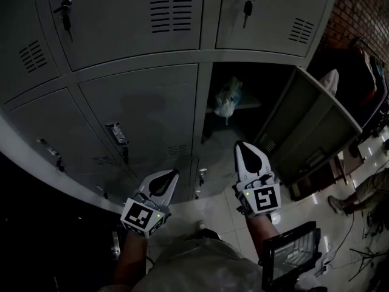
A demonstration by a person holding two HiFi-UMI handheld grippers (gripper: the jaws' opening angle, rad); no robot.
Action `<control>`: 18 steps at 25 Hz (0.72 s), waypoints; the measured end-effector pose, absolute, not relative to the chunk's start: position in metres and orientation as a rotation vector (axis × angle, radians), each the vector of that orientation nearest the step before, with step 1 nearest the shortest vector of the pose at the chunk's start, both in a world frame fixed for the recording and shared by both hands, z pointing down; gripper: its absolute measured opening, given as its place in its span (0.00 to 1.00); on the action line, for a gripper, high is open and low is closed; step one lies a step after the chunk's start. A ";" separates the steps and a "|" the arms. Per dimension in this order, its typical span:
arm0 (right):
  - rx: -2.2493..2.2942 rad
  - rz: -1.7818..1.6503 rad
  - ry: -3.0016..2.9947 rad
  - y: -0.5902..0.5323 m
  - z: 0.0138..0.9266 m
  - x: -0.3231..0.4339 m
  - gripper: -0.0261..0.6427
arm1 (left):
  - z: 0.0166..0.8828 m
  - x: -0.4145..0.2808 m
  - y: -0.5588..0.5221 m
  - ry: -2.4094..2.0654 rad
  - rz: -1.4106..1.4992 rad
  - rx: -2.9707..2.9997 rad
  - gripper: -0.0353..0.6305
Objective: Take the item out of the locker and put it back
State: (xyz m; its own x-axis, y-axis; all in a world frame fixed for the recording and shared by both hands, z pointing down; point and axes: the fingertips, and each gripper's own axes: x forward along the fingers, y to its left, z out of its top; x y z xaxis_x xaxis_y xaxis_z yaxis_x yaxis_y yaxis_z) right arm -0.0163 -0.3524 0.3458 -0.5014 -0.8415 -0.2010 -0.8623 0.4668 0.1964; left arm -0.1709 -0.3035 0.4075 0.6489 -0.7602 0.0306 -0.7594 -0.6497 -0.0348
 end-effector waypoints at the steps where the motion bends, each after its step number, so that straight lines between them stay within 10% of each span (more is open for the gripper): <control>1: -1.531 0.402 2.634 -0.346 0.351 -0.017 0.04 | 0.410 -0.171 -0.299 1.302 -0.071 -2.842 0.06; 18: -1.326 0.313 2.777 -0.174 0.383 0.027 0.04 | 0.422 -0.092 -0.129 1.426 -0.041 -2.823 0.06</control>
State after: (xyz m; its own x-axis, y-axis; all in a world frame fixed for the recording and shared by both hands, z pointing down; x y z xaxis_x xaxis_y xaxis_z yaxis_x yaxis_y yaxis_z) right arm 0.0275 -0.1736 0.3831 -0.6314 -0.7645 -0.1295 -0.7742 0.6121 0.1610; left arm -0.0920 -0.1288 0.4221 0.5931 -0.8045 0.0329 -0.8050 -0.5932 0.0076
